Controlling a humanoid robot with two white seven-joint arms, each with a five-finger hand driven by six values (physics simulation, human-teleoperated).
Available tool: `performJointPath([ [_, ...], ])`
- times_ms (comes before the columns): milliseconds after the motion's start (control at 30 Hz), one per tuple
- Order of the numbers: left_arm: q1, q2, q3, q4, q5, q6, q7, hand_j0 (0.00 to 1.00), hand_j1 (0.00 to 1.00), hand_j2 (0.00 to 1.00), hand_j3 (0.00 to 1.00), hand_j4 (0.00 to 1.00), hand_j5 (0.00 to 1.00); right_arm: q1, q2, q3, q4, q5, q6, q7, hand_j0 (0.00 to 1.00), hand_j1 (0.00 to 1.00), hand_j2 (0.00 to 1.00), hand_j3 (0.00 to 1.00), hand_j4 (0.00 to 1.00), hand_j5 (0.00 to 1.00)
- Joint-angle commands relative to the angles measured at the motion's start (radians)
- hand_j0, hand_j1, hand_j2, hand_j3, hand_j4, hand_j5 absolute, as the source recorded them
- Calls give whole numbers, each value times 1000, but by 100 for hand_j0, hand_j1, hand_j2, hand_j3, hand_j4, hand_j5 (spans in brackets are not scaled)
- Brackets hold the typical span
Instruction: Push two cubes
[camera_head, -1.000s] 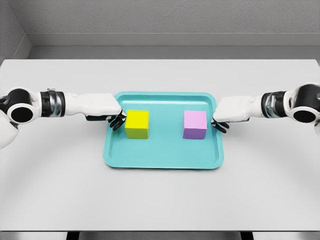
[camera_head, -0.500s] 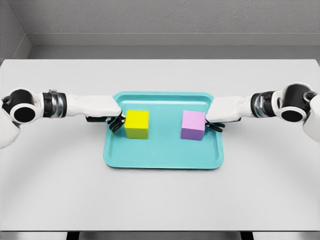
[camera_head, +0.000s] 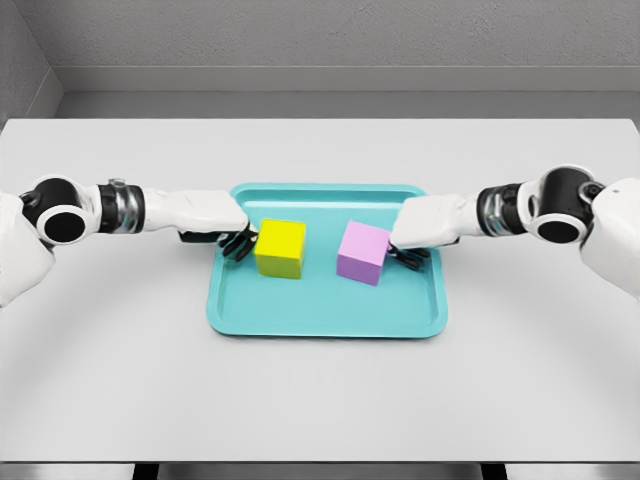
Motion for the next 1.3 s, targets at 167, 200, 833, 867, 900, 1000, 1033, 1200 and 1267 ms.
performJointPath([
  [167, 0, -34, -2, 6, -27, 0, 2, 14, 14, 14, 14, 14, 14, -8, 25, 1, 8, -3, 3, 2, 19, 19, 19, 19, 19, 19],
  [200, 0, -34, -2, 6, -27, 0, 2, 14, 14, 14, 14, 14, 14, -8, 31, 3, 10, -3, 3, 2, 20, 20, 20, 20, 20, 20],
  [833, -25, -31, 11, 52, -27, 0, 2, 14, 14, 14, 14, 14, 14, -17, -11, 2, 11, 3, 3, 2, 24, 24, 24, 24, 24, 24],
  [867, -25, -31, 11, 52, -27, 0, 2, 14, 14, 14, 14, 14, 14, -18, -37, -8, 10, 2, 3, 2, 24, 24, 24, 24, 24, 24],
  [900, -25, -29, 13, 52, -27, 0, 2, 14, 14, 14, 14, 14, 14, -17, -51, -26, 10, 0, 3, 2, 25, 25, 25, 25, 25, 25],
  [1000, -32, -29, 13, 69, -25, 0, 2, 14, 14, 14, 14, 14, 14, -11, -54, -41, 11, -2, 3, 2, 28, 28, 28, 28, 28, 28],
  [1033, -32, -29, 14, 72, -25, 0, 2, 14, 14, 14, 14, 14, 14, -9, -53, -41, 10, -2, 3, 2, 27, 27, 27, 27, 27, 27],
  [1200, -46, -80, 10, 70, -27, 0, 2, 14, 14, 14, 14, 14, 14, -6, -44, -28, 10, -2, 3, 2, 27, 27, 27, 27, 27, 27],
  [1267, -52, -86, 8, 85, -28, 0, 2, 14, 14, 14, 14, 14, 14, -6, -38, -18, 10, -2, 3, 2, 27, 27, 27, 27, 27, 27],
])
